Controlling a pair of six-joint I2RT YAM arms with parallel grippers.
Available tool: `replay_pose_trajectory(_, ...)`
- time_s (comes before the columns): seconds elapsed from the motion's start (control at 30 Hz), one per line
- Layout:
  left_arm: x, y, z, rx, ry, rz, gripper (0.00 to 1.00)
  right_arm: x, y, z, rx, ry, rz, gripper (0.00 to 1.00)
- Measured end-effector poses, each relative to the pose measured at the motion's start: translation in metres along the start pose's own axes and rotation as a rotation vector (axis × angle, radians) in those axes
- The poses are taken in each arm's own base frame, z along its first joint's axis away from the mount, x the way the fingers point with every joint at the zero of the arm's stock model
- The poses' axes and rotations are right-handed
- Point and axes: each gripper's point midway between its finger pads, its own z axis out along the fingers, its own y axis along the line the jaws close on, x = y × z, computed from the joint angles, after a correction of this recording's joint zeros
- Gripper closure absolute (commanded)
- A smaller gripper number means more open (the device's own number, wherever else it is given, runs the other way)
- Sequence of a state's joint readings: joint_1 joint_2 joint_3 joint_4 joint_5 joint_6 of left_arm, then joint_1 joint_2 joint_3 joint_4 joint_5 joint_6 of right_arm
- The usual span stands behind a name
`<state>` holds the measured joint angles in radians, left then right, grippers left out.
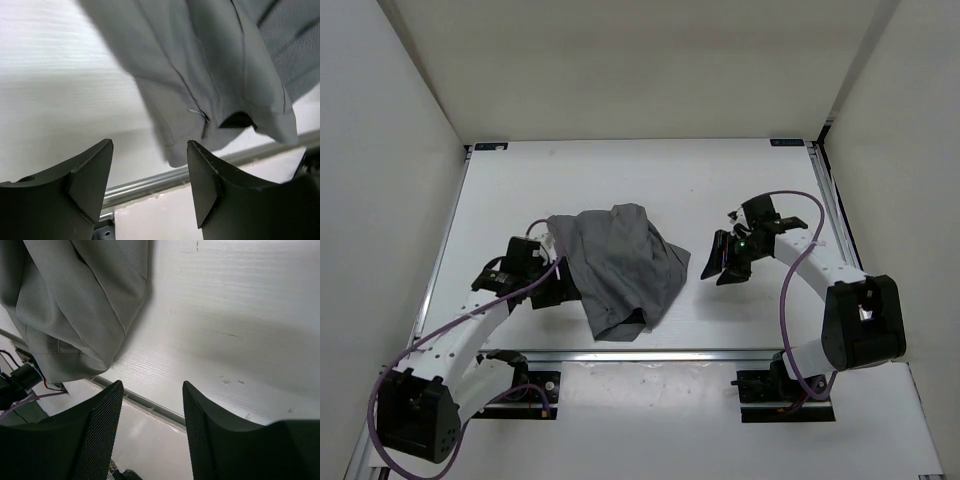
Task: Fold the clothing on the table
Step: Flatten the skirt out
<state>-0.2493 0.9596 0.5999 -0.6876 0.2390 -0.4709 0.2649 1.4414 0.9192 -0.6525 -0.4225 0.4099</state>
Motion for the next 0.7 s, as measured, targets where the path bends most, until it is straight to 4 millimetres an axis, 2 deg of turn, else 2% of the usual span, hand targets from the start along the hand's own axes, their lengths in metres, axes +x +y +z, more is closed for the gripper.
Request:
replay_pose_trajectory(0.13,0.017,-0.026,0.009,0.060,0.069,0.081,0.29,0.006,0.005,0.003,-0.003,0.019,-0.024,0.44)
replay_pose_trajectory(0.2,0.020,-0.037,0.013,0.078,0.087,0.105,0.31,0.008,0.007,0.005,-0.005,0.029,-0.032,0.43)
replay_pose_trajectory(0.33,0.010,-0.056,0.027,0.085,0.104,0.103,0.34,0.012,0.010,0.007,-0.008,0.040,-0.046,0.44)
replay_pose_trajectory(0.57,-0.010,-0.063,0.044,-0.033,0.075,0.085,0.38,0.029,-0.003,0.007,0.002,0.053,-0.020,0.44)
replay_pose_trajectory(0.7,-0.002,-0.061,0.049,-0.083,0.086,0.060,0.39,0.026,-0.005,0.000,-0.007,0.020,-0.009,0.44)
